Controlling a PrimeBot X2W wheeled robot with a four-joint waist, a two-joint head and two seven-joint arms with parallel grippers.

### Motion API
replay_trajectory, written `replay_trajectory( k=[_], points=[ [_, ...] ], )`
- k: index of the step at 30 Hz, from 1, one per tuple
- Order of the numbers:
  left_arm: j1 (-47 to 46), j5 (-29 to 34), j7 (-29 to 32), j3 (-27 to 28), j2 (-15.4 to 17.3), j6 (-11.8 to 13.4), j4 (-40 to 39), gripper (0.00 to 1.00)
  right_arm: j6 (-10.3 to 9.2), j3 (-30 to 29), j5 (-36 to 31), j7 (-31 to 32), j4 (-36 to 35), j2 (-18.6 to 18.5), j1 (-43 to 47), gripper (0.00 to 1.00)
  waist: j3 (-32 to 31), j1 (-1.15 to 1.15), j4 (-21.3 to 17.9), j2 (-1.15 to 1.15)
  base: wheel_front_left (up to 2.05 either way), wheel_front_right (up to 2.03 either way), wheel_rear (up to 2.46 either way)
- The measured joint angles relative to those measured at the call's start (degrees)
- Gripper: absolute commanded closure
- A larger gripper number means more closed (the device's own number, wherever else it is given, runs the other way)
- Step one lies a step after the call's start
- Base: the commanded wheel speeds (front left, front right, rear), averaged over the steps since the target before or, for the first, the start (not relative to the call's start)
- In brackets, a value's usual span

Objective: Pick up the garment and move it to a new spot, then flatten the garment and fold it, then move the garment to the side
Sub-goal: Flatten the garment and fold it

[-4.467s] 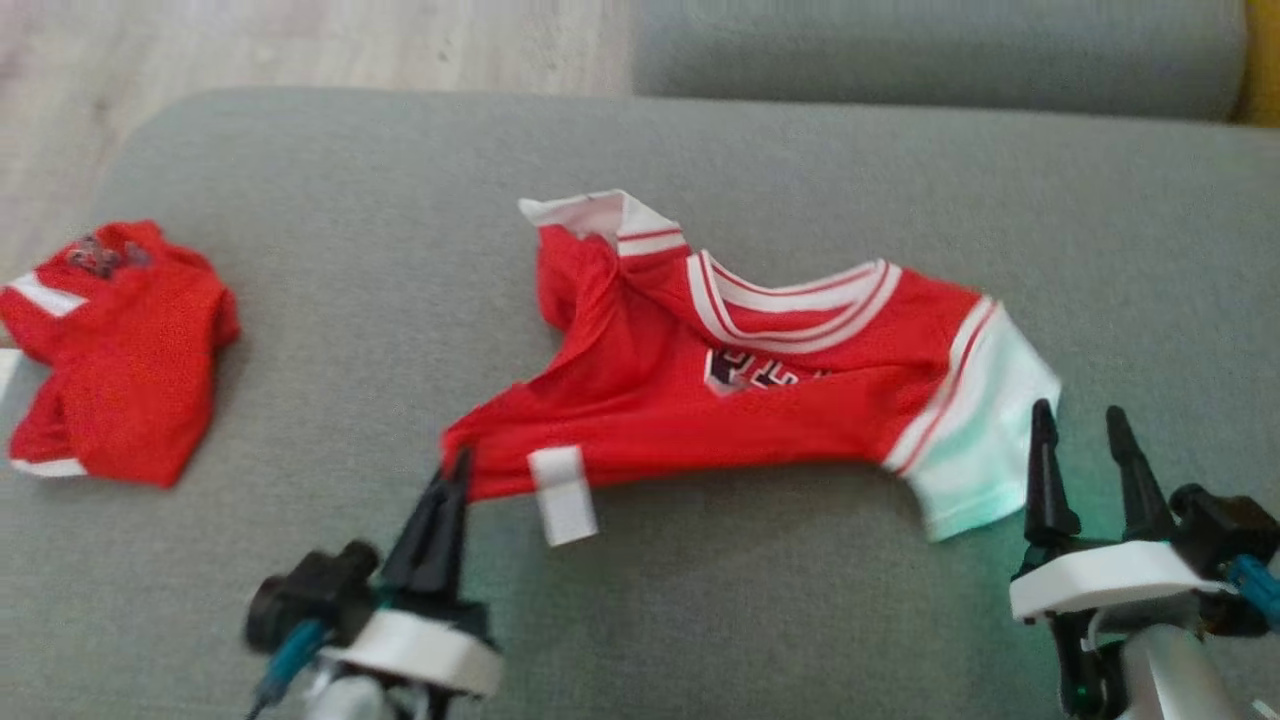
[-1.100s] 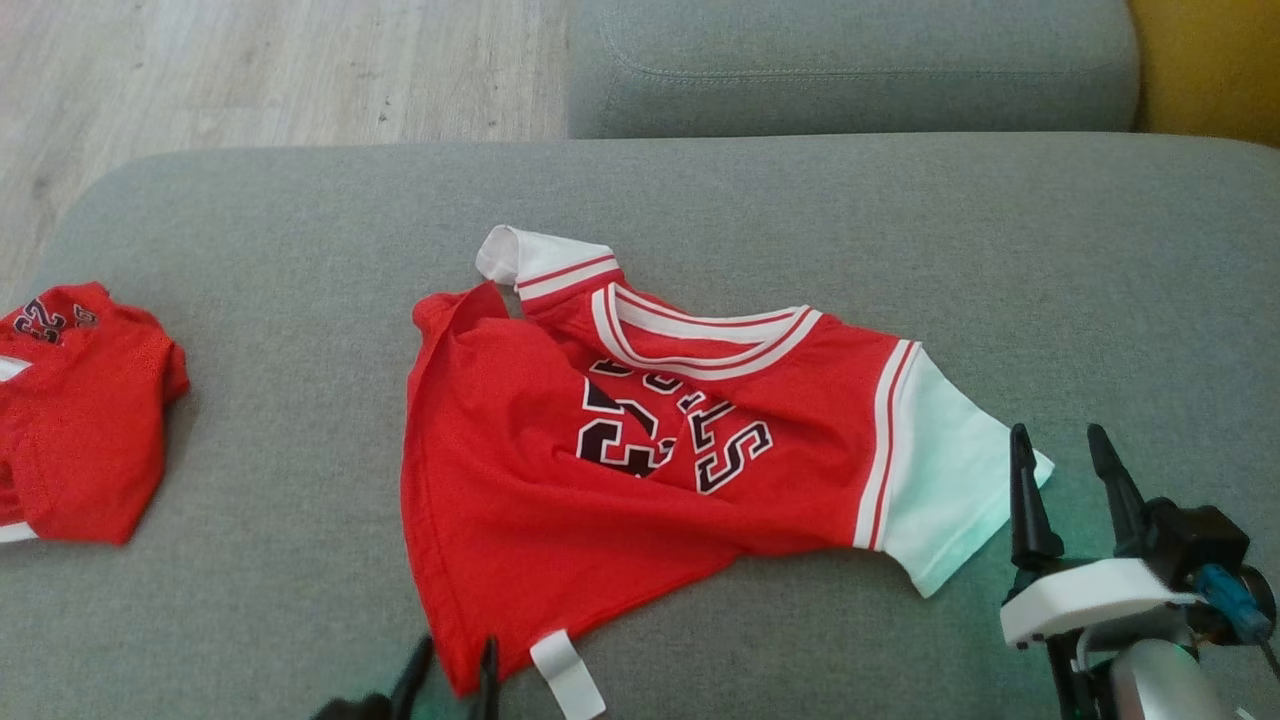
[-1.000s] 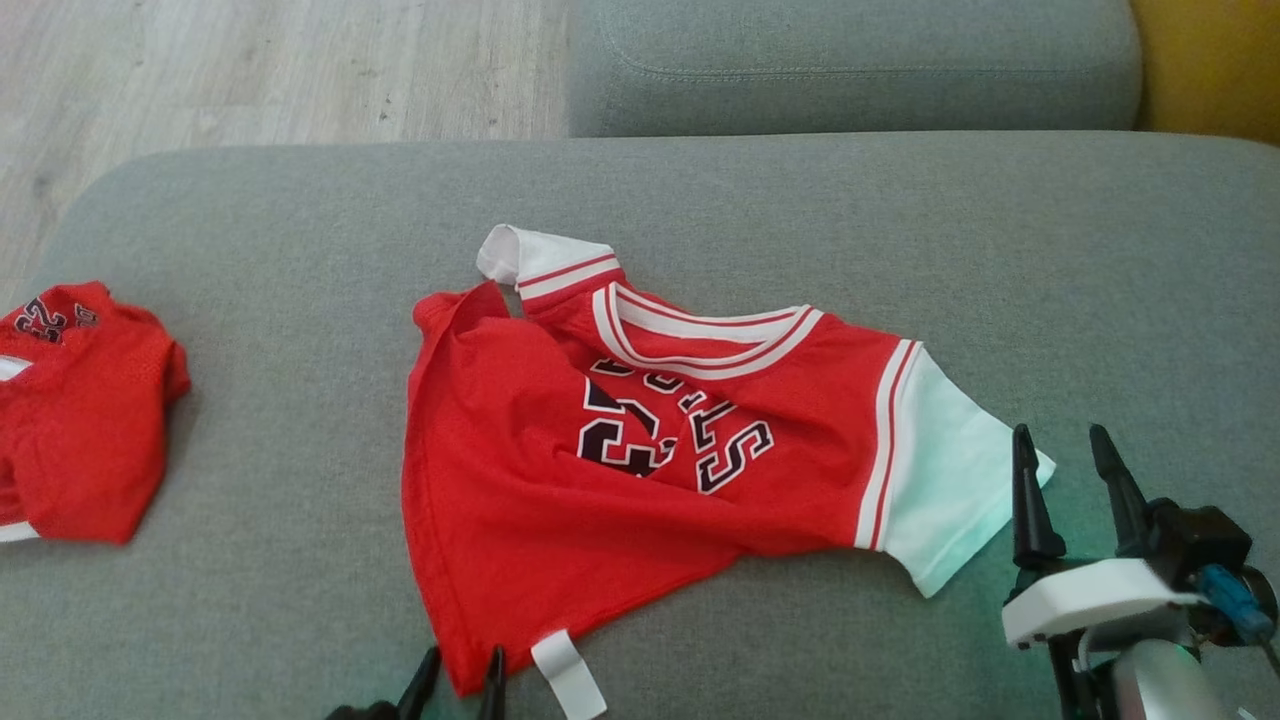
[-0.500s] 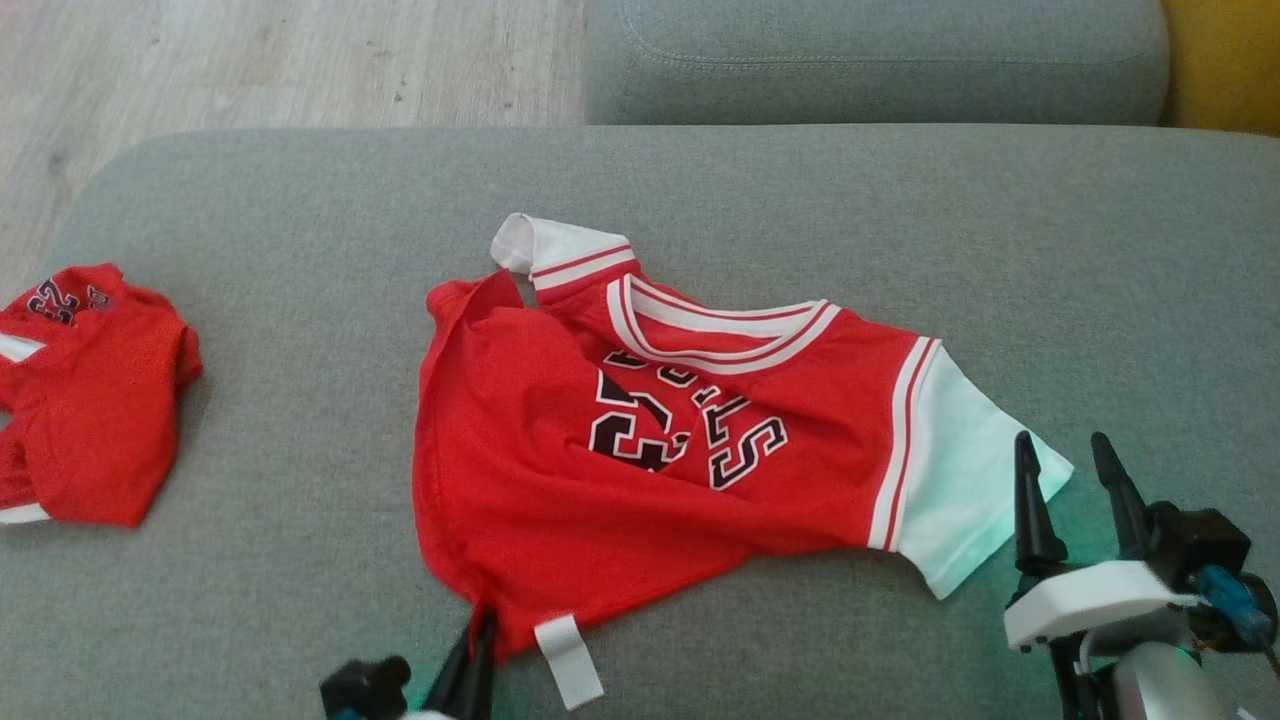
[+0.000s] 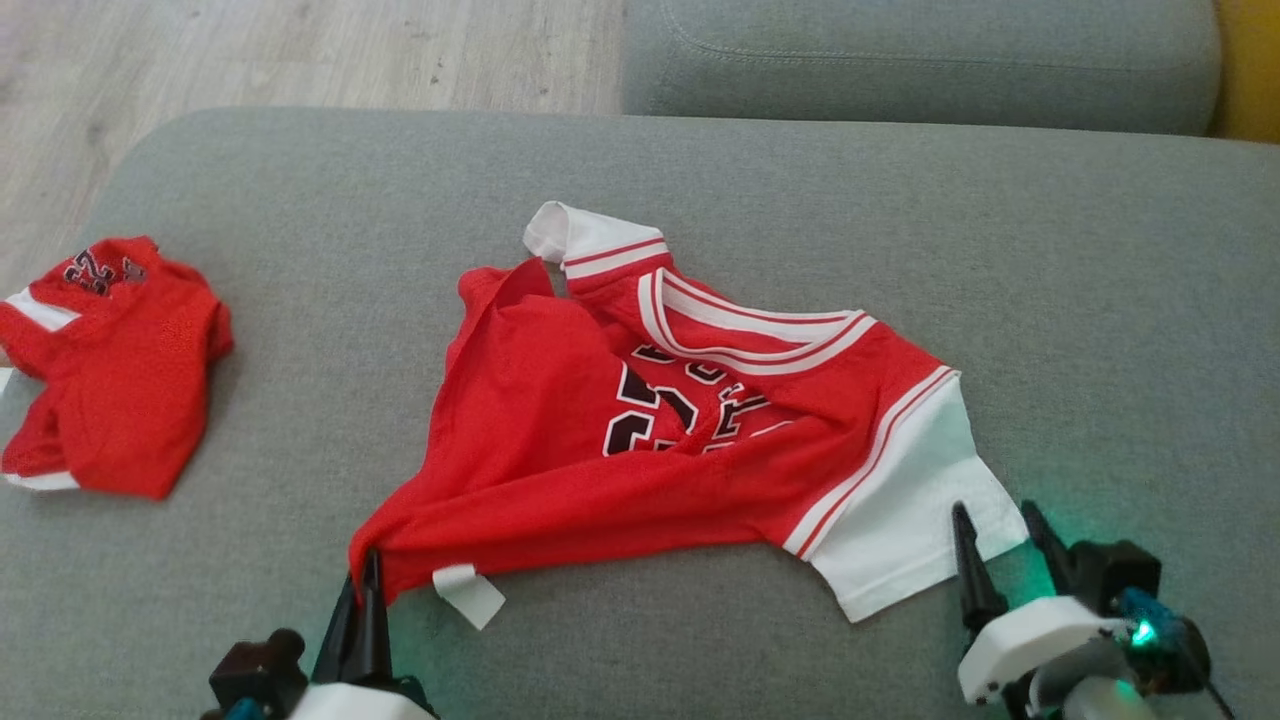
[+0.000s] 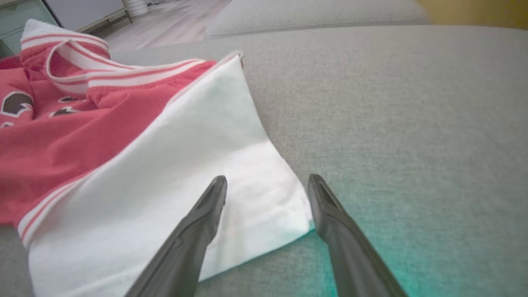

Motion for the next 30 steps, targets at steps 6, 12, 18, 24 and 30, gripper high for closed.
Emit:
replay_trajectory(
  k=[6, 12, 18, 24, 30],
  points=[
    [0.2, 0.4, 0.0, 0.2, -0.5, -0.9, 0.6, 1.0, 0.0, 0.4, -1.1, -0.6, 6.1, 0.0, -1.5, 0.0, 0.5, 0.0, 0.3, 0.0, 0.0, 0.0, 0.0],
    [0.1, 1.0, 0.0, 0.2, -0.5, -1.1, 0.6, 1.0, 0.0, 0.2, -1.3, -0.6, 10.7, -0.2, -5.8, 1.0, 1.3, 0.0, 0.2, 0.0, 0.0, 0.0, 0.0],
    [-0.8, 1.3, 0.0, 0.6, -0.6, -1.6, -0.7, 1.0, 0.0, 1.5, 3.2, -0.6, 11.9, -0.3, -6.9, 1.0, 0.2, 0.0, -0.3, 0.0, 0.0, 0.0, 0.0],
    [-7.8, 2.1, 0.0, -0.1, 1.6, -2.2, -7.8, 1.0, 0.0, 3.3, 15.8, -0.2, -7.0, -0.4, -8.8, 1.0, -3.1, 0.0, -1.6, 0.0, 0.0, 0.0, 0.0],
    [-22.7, -0.4, 3.4, -3.8, 11.0, -2.6, -16.3, 1.0, 0.0, 3.1, 25.8, -0.3, -22.1, -4.7, -17.5, 1.0, -5.6, 0.0, -3.2, 0.0, 0.0, 0.0, 0.0]
  ],
)
